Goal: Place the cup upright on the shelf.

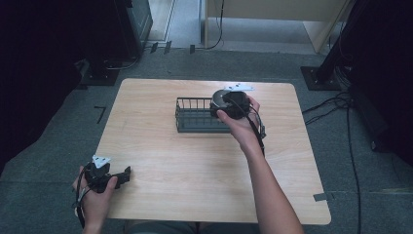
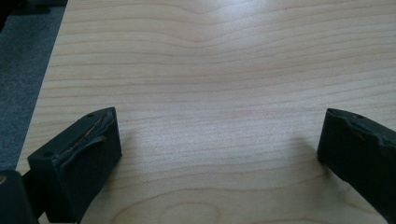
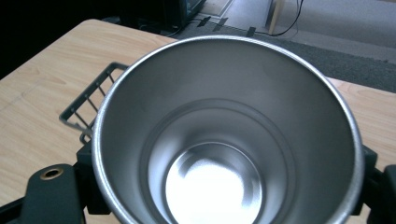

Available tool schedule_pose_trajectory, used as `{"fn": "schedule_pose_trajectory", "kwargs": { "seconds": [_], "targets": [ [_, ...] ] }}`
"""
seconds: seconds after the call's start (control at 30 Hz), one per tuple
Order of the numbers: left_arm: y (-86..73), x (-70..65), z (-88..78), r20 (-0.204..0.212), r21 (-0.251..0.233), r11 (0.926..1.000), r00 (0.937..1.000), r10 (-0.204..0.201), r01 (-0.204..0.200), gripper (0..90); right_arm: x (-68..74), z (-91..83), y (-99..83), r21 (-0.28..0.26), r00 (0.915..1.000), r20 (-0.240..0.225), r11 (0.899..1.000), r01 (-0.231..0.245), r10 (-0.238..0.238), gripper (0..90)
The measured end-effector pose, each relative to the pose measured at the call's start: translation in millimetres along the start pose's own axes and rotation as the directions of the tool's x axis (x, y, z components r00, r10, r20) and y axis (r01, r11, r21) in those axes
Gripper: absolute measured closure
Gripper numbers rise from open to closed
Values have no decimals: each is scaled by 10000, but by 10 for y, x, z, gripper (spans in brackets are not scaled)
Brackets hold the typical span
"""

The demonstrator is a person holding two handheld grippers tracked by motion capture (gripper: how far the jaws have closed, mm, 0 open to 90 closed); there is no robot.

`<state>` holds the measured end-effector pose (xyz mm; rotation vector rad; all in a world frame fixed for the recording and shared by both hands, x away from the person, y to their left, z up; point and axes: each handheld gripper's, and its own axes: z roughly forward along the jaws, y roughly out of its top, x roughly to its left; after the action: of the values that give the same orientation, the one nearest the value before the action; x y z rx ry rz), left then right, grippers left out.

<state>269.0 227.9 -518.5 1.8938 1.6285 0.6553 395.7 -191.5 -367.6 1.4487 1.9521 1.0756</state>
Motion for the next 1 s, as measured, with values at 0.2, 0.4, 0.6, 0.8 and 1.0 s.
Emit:
{"fn": "schedule_pose_trajectory", "kwargs": {
  "seconds": [0.2, 0.4, 0.6, 0.8, 1.0],
  "targets": [
    [0, 0, 0, -1, 1, 10000, 10000, 1, -1, 0, 11, 119, 111, -30, 10000, 46, 10000, -24, 24, 178],
    [0, 0, 0, -1, 1, 10000, 10000, 1, -1, 0, 3, 274, 134, 96, 9998, 156, 9999, -97, 96, 178],
    [0, 0, 0, -2, 1, 10000, 10000, 3, -3, 0, -54, 442, 106, 300, 9989, 347, 9990, -329, 319, 178],
    [0, 0, 0, -1, -1, 10000, 10000, -1, 1, 0, -80, 581, 67, 317, 9975, 481, 9981, -532, 516, 178],
    [0, 0, 0, -1, 0, 10000, 10000, 1, -1, 0, -72, 676, -12, 518, 9968, 596, 9971, -556, 524, 178]
  ]
}}
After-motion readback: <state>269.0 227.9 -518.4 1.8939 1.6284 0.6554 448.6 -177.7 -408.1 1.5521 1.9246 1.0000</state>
